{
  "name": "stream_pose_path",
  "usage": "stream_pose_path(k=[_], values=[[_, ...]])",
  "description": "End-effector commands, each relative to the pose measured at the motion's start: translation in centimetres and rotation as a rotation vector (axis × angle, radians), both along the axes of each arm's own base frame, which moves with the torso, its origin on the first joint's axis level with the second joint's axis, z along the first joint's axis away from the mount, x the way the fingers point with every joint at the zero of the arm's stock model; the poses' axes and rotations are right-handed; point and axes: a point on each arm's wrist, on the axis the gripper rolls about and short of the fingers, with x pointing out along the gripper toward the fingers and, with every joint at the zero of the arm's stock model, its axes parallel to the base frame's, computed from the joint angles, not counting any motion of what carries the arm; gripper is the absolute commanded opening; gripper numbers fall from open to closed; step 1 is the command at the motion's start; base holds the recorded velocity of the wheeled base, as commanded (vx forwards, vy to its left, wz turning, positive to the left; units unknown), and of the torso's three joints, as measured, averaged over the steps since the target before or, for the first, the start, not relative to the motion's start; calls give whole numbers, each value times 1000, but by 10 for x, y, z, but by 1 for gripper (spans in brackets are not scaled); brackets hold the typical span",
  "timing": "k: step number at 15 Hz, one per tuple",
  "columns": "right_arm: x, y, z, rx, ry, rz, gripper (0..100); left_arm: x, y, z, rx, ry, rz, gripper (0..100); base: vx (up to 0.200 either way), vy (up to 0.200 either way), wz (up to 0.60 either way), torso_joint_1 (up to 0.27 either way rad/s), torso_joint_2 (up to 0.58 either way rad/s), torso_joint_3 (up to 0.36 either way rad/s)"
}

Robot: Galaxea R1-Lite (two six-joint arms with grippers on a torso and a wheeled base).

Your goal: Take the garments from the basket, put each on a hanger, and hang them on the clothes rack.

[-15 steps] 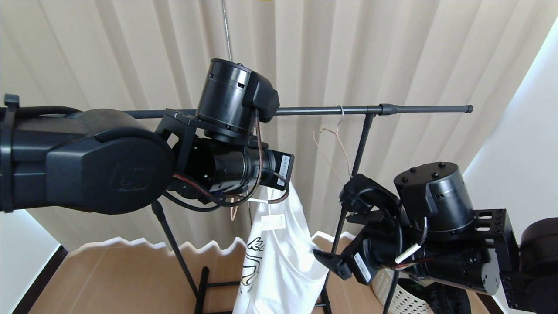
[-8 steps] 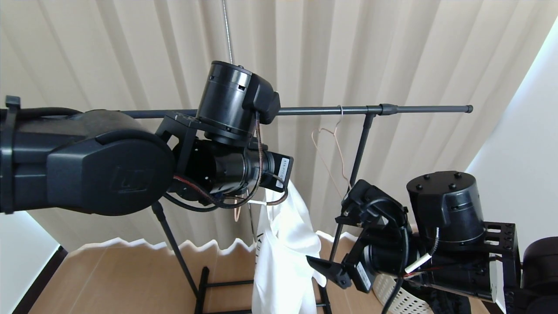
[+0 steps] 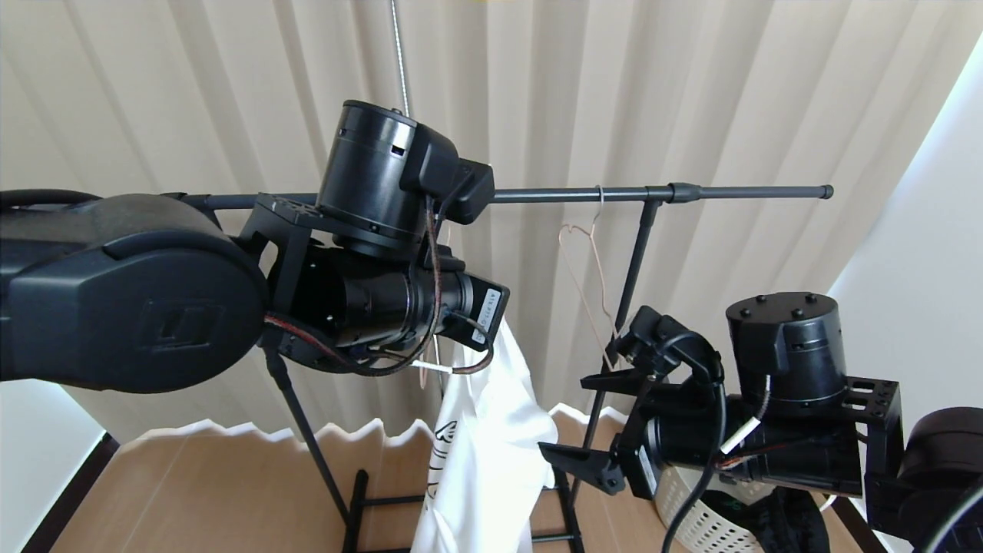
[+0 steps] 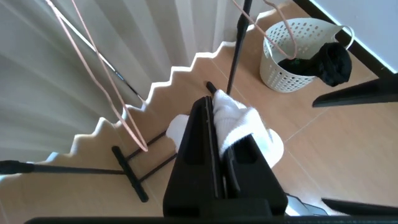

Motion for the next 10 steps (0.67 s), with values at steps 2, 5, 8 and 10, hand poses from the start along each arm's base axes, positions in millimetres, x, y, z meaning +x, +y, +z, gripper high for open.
stream_pose_path(k=[2, 5, 8, 10], values=[[2, -1, -12, 12, 21, 34, 100, -3, 3, 2, 9, -7, -10, 0, 0, 0, 0, 0, 0, 0], [30, -9, -29, 14, -46, 80, 100, -7, 2, 5, 1, -11, -51, 0, 0, 0, 0, 0, 0, 0], [62, -30, -46, -20, -148, 182, 100, -7, 3, 1, 32, -11, -73, 0, 0, 0, 0, 0, 0, 0], [73, -26, -48, -5, -151, 194, 100, -7, 2, 0, 44, -14, -84, 0, 0, 0, 0, 0, 0, 0]])
